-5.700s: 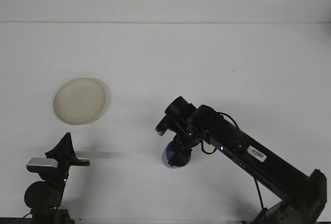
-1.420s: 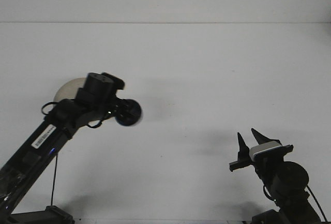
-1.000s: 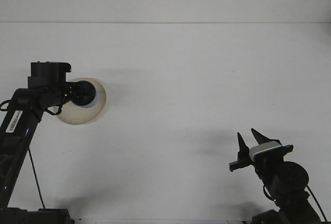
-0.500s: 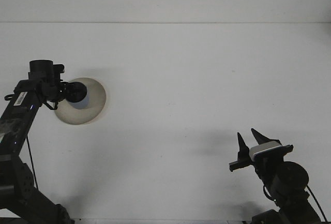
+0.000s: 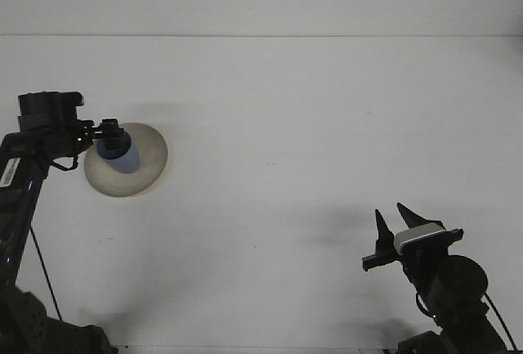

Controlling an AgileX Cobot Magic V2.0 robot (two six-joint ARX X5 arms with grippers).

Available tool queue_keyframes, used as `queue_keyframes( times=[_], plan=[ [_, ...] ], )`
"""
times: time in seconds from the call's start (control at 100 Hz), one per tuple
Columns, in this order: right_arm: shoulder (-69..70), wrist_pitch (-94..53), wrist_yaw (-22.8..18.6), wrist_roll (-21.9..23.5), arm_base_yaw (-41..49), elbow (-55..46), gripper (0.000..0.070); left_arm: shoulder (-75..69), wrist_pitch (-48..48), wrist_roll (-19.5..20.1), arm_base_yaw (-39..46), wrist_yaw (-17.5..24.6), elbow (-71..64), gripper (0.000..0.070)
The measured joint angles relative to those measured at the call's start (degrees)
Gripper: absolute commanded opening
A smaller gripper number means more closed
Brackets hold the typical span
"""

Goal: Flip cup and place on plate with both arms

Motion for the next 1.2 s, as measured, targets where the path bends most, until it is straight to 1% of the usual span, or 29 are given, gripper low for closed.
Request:
queue_keyframes(
  times=[0.22, 0.29, 0.35, 0.4, 0.48, 0.52, 0.57, 0.63, 0.64, 0.7, 0.84, 0.91, 0.97, 1.07, 1.2],
  plan=[
    [0.0, 0.0, 2.9, 0.0, 0.0, 0.0, 0.0302, -15.5, -0.8, 0.0, 1.8, 0.0, 0.1, 0.0463],
    [0.0, 0.0, 3.0, 0.0, 0.0, 0.0, 0.0302, -20.2, -2.1, 0.0, 1.8, 0.0, 0.1, 0.0459],
    [0.0, 0.0, 3.2, 0.0, 0.0, 0.0, 0.03, -23.9, -3.4, 0.0, 1.5, 0.0, 0.1, 0.044],
    [0.0, 0.0, 4.3, 0.0, 0.0, 0.0, 0.03, -26.6, -4.2, 0.0, 0.9, 0.0, 0.1, 0.0357],
    [-0.1, 0.0, 6.4, 0.2, 0.0, 0.0, 0.0286, -30.7, -3.5, 0.1, -1.0, 0.0, -2.1, 0.0171],
    [-0.6, 0.0, 7.5, 0.5, 0.0, 0.0, 0.0244, -33.0, -2.4, 0.3, -2.4, 0.0, -4.5, 0.0086],
    [-1.2, 0.0, 8.2, 0.5, 0.0, 0.0, 0.0157, -35.8, -0.4, 0.5, -4.2, 0.0, -8.6, 0.0004],
    [-2.4, 0.1, 8.9, 0.6, 0.0, -0.2, 0.001, -39.5, 3.0, 0.7, -6.5, 0.1, -14.9, 0.0012],
    [-2.7, 0.3, 8.9, 0.7, 0.0, -0.2, 0.0, -40.1, 3.7, 0.8, -6.9, 0.1, -16.0, 0.0012],
    [-4.2, 1.2, 9.4, 0.8, 0.0, -0.5, 0.0, -44.1, 8.1, 1.1, -9.0, 0.1, -23.4, 0.0012],
    [-7.2, 3.0, 14.7, 3.2, -0.1, -0.9, 0.0, -53.7, 18.3, 1.9, -12.3, 0.1, -40.4, 0.0012],
    [-7.7, 3.2, 16.1, 4.0, -0.1, -1.1, 0.0, -57.6, 21.5, 1.9, -12.5, 0.1, -46.1, 0.0012],
    [-7.6, 3.5, 16.3, 4.2, -0.1, -1.1, 0.0, -59.9, 21.8, 1.9, -12.5, 0.1, -48.4, 0.0012],
    [-7.7, 3.5, 16.3, 4.6, -0.1, -1.1, 0.0, -61.8, 22.9, 1.9, -12.5, 0.1, -48.3, 0.0012],
    [-7.6, 3.5, 16.3, 4.9, -0.1, -1.1, 0.0, -64.1, 24.0, 0.8, -12.5, 0.1, -48.1, 0.0012]
  ],
)
